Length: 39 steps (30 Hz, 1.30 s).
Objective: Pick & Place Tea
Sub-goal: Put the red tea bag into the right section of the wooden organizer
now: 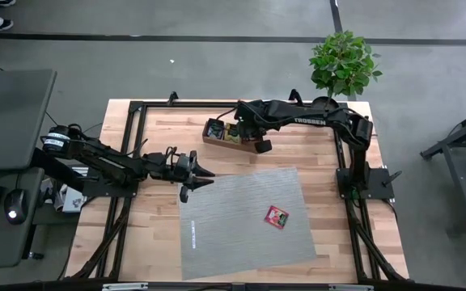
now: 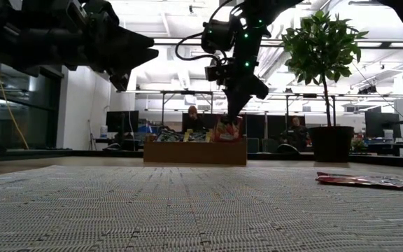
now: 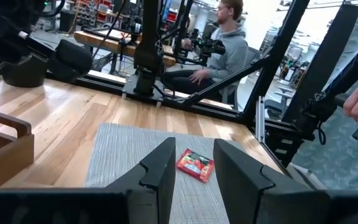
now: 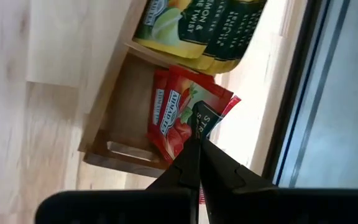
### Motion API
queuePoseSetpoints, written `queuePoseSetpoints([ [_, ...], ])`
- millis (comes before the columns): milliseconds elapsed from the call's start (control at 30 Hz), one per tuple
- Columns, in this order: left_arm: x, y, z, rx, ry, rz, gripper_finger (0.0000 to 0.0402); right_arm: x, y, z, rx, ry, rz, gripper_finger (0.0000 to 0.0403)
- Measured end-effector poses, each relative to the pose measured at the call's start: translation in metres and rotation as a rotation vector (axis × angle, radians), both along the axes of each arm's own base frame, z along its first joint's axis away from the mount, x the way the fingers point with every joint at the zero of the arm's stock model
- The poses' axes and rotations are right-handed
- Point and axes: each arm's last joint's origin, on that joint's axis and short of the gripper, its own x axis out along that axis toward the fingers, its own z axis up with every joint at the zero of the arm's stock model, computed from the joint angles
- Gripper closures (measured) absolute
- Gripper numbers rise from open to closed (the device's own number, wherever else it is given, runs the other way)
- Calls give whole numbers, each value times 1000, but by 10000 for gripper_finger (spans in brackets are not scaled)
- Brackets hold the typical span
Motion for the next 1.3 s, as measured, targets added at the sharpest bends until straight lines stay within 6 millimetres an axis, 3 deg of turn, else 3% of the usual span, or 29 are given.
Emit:
queuePoseSetpoints([
  [767,0,0,0,-12,1,0,293,-2,-1,-1,34,9,-3,399],
  [1067,0,0,0,-12,1,-6,293,-2,0,-2,66,4,4,355],
  [1300,0,0,0,-15,2,-9,293,-1,0,-1,91,-46,-97,308],
])
